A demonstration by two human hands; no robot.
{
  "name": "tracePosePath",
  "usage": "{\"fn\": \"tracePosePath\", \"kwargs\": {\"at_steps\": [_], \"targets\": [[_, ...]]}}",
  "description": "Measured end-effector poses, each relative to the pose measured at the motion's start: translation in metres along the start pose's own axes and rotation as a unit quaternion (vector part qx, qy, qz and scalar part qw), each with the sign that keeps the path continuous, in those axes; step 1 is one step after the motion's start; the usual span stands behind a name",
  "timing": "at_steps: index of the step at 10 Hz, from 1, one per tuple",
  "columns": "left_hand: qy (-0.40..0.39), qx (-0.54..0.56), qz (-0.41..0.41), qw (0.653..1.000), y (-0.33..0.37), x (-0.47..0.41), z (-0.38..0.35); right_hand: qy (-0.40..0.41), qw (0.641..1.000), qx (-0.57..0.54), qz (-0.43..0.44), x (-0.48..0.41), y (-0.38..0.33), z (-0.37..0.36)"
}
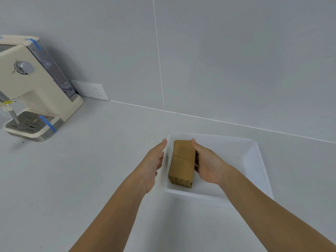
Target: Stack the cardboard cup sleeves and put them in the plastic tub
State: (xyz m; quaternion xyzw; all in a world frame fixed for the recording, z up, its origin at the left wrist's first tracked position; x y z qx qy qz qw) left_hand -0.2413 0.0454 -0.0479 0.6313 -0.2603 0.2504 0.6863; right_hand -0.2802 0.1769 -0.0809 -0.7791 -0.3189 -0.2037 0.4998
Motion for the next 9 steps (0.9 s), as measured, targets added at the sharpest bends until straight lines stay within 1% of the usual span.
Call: {"fn": "tracePosePath", "kwargs": {"at_steps": [1, 3, 4, 5, 6, 7, 8, 9], "targets": [[0.000, 0.008, -0.003, 1.000, 0.001, 0.000, -0.001, -0.002, 1.000, 0.001, -0.002, -0.002, 0.000, -0.001], [-0.005, 0.014, 0.001, 1.000, -0.002, -0.002, 0.002, 0.020, 1.000, -0.008, 0.007, -0.002, -0.001, 0.004], [0.003, 0.011, 0.003, 1.000, -0.003, -0.002, 0.006, 0.034, 0.999, -0.004, 0.011, -0.001, -0.001, 0.008], [0.030, 0.004, -0.014, 0.999, 0.001, 0.000, 0.014, 0.056, 0.998, -0.005, 0.015, 0.004, -0.005, 0.014], [0.064, -0.039, -0.044, 0.996, 0.008, 0.006, 0.022, 0.077, 0.996, 0.021, 0.043, 0.015, -0.014, 0.021], [0.093, -0.112, -0.086, 0.986, 0.019, 0.013, 0.027, 0.106, 0.987, 0.087, 0.084, 0.029, -0.025, 0.032], [0.117, -0.150, -0.147, 0.971, 0.035, 0.027, 0.029, 0.133, 0.973, 0.139, 0.127, 0.052, -0.040, 0.038], [0.161, -0.183, -0.235, 0.941, 0.056, 0.047, 0.034, 0.148, 0.957, 0.162, 0.189, 0.077, -0.055, 0.040]]}}
Point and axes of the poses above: each hand's wrist, its own x-axis away from the middle knuckle, its own z-axis out of the back of the hand, y = z × x, the point moved 9 cm from there along -x, towards the middle knuckle, and after that the axes turned 5 degrees about -x, right-handed, at the moved point
